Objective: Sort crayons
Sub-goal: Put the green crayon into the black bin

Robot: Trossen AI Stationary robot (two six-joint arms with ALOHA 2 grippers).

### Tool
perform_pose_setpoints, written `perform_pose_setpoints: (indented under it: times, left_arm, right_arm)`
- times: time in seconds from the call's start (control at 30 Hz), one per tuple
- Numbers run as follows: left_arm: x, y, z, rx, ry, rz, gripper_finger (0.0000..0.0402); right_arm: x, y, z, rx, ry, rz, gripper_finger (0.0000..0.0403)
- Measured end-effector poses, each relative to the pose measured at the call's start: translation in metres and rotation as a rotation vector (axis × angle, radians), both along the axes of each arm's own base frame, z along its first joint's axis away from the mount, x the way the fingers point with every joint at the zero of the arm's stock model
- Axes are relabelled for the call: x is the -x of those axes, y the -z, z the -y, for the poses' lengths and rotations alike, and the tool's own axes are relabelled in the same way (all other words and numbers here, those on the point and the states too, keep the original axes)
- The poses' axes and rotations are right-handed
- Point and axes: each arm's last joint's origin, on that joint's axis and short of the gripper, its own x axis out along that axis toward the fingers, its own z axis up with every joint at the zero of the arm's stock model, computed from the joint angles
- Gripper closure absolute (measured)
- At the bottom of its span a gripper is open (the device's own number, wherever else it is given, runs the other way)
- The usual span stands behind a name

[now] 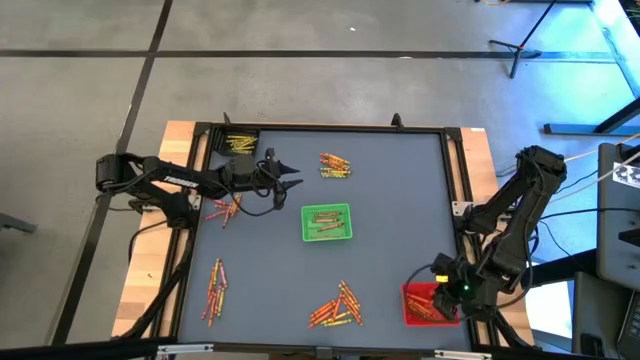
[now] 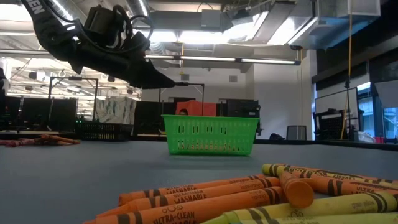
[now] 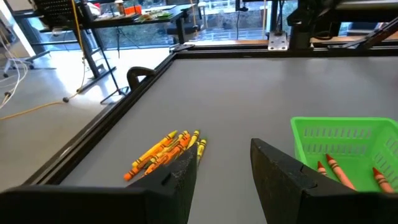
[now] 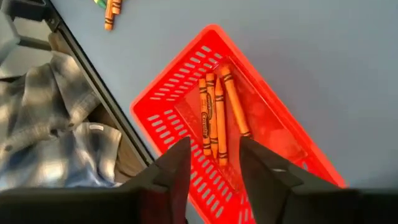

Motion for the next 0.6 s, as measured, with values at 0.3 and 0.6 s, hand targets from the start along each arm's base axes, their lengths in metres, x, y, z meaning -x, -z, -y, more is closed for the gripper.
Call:
perform_pose_setpoints:
  times: [0.3, 0.6]
  left_arm:
    - [-0.001, -0.001, 0.001, 0.002, 0.020, 0.008, 0.0269]
    - [-0.002, -0.004, 0.004, -0.015, 0.028, 0.035, 0.0269]
  right_arm:
    - [-0.024, 0.000, 0.020, 0.276, -0.135, 0.191, 0.0252]
    - [-0.072, -0.002, 0.076, 0.754, -0.312, 0.223, 0.0260]
